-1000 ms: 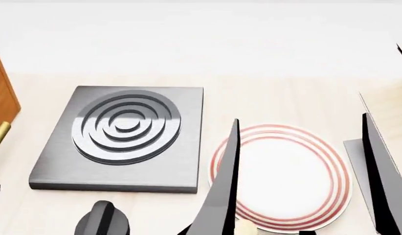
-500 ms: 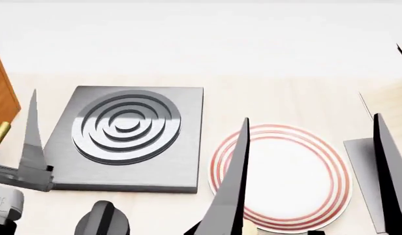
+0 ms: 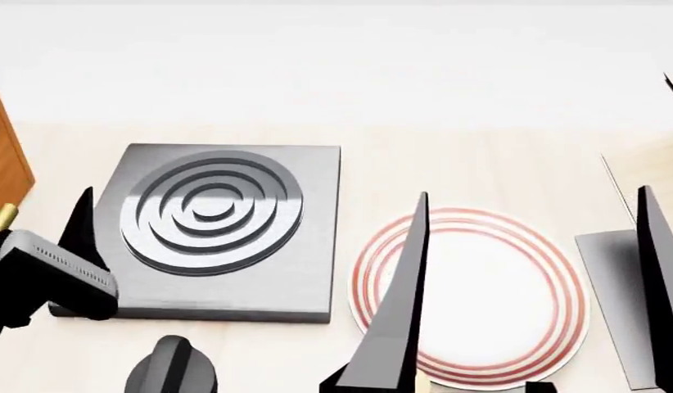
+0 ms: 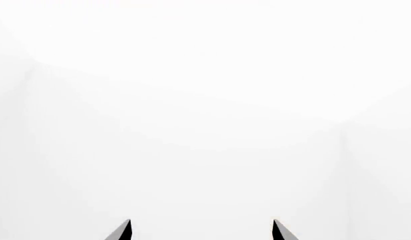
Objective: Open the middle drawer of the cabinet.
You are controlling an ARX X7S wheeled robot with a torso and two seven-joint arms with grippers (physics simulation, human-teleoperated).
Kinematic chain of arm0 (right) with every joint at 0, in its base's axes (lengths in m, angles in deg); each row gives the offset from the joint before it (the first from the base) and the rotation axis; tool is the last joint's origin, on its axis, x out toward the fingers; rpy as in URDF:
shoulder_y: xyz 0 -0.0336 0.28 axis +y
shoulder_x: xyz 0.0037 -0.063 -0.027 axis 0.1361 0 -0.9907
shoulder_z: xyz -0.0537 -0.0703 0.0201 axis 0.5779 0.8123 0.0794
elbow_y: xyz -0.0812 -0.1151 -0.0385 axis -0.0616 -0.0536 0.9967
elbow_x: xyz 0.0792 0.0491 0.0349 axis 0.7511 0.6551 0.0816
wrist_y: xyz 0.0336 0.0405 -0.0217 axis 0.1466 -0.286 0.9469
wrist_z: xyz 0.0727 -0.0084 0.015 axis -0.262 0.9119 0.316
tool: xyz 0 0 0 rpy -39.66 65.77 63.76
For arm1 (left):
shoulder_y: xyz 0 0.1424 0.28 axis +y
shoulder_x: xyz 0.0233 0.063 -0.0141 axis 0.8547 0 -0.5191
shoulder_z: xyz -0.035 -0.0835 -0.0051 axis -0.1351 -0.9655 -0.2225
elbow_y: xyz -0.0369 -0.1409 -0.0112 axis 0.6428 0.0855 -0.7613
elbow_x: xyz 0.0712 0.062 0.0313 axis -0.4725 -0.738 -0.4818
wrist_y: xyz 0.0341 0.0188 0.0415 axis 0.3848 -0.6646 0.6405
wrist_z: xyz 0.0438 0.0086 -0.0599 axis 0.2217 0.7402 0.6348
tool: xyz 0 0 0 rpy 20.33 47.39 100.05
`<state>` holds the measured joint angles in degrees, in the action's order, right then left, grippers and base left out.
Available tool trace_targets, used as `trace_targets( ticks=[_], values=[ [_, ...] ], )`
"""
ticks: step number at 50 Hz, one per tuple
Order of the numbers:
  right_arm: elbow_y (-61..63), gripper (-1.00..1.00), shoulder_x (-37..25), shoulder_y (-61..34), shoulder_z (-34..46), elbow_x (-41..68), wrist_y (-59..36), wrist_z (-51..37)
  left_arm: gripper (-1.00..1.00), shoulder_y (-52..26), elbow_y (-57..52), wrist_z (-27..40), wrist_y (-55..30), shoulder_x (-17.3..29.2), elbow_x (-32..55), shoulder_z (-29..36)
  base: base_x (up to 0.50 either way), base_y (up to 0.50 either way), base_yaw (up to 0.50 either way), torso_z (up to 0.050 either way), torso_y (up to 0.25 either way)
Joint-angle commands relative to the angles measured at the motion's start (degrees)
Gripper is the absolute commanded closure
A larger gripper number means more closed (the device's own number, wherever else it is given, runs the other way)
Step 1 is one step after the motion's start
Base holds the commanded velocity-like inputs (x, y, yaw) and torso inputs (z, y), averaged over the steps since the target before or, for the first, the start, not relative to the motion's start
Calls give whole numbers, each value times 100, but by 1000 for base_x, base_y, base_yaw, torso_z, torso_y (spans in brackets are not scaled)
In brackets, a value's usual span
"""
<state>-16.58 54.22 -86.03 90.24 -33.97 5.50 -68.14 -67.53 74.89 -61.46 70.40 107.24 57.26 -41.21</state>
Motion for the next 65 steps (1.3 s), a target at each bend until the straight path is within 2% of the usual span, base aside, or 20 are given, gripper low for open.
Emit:
trace_targets(
  ticks=[1,15,19,36,50,65],
  values=[
    [0,-100,1,-6,-40,21,18,7,-100,-706,1911,41,506,-214,-368,433,0,0,0,0,0],
    [0,-100,1,-7,-80,54,18,5,-100,-2020,5756,806,2131,-905,-890,1143,0,0,0,0,0],
    [0,-100,1,-6,-93,60,22,6,-100,-2141,6140,885,2222,-977,-916,1211,0,0,0,0,0],
    [0,-100,-1,6,-88,54,28,19,-100,-2253,6212,851,1953,-873,-415,1845,0,0,0,0,0],
    [0,-100,-1,-11,-67,47,9,22,-100,-2467,6212,457,1516,-775,180,2564,0,0,0,0,0],
    [-1,-100,-6,-21,-57,66,-39,21,-100,-2846,6210,564,1438,-610,75,3670,0,0,0,0,0]
  ],
)
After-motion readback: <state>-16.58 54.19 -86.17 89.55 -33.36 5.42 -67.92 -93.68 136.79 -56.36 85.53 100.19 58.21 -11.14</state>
